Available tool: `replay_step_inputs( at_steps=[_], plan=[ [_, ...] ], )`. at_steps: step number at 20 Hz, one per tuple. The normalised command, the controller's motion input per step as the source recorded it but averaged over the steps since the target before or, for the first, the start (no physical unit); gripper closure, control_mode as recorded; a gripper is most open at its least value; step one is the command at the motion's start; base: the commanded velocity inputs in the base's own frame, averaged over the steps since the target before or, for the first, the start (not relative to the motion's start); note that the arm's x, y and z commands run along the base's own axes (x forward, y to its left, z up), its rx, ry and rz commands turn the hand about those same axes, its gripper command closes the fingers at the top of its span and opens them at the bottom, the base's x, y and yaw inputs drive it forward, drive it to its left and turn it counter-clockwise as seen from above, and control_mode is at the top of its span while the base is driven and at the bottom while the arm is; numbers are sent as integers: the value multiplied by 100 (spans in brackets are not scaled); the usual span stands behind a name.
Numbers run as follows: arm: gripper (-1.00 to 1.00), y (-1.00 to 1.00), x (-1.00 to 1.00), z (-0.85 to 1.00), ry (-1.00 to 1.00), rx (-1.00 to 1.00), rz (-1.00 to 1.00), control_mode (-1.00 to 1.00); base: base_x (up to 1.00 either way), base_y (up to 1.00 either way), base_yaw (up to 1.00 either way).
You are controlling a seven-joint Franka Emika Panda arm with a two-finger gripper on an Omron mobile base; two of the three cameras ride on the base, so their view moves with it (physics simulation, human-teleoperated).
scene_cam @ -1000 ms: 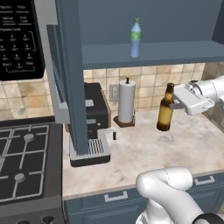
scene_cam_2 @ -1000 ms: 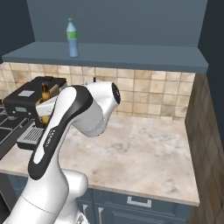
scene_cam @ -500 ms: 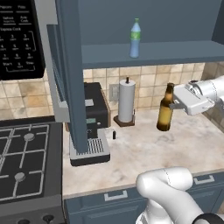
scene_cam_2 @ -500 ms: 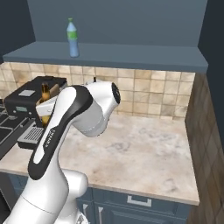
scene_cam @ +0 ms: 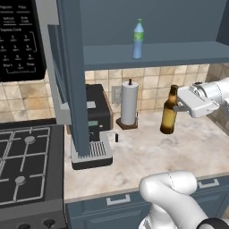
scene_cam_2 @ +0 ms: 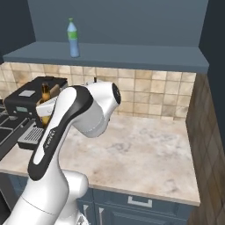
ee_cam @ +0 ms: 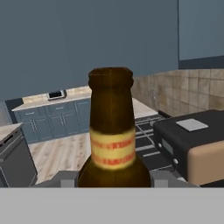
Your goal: Pick the bottled water, beer from the counter and place them in the open cabinet.
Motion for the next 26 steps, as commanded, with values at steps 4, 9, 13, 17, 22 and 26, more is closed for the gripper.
replay_step_inputs(
  at_steps=[4, 9, 13, 17, 22, 26],
  plan=[
    [100, 0, 1, 9, 0, -6, -1, -100, 0, 0, 0],
    [100, 0, 0, 36, 1, -5, -20, -100, 0, 0, 0],
    [100, 0, 0, 49, 2, -2, -37, -100, 0, 0, 0],
    [100, -7, -5, 71, 0, 0, -36, -100, 0, 0, 0],
    [100, -33, 0, 69, -1, 0, -38, -100, 0, 0, 0],
    [100, -50, 17, 40, -1, -8, -51, -100, 0, 0, 0]
  ],
)
